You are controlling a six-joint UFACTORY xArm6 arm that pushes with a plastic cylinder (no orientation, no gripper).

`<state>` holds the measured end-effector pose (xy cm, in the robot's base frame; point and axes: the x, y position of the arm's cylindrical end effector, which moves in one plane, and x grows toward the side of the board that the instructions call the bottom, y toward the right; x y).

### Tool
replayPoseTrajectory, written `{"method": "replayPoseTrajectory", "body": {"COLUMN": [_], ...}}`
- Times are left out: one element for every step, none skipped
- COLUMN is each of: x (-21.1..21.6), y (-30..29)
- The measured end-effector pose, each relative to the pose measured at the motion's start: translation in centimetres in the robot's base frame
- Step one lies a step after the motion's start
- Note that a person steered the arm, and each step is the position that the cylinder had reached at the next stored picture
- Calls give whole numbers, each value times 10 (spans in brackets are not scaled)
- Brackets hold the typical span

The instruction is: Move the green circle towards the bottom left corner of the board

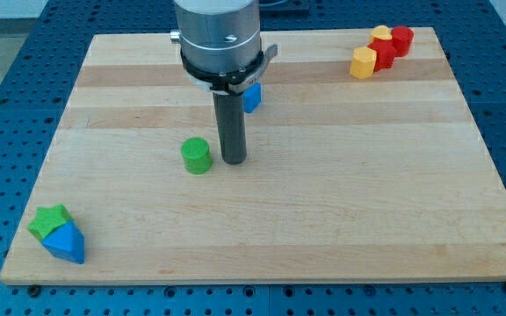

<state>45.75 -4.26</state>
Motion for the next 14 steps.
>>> {"method": "replayPoseTrajectory", "body": {"x": [-6,-15,-17,-15,-9,5,26,44,45,49,49,54,64,76], "y": [0,-10,-24,-35,-37,-57,-89,-105,-106,-121,-136,-110,-67,-59]}}
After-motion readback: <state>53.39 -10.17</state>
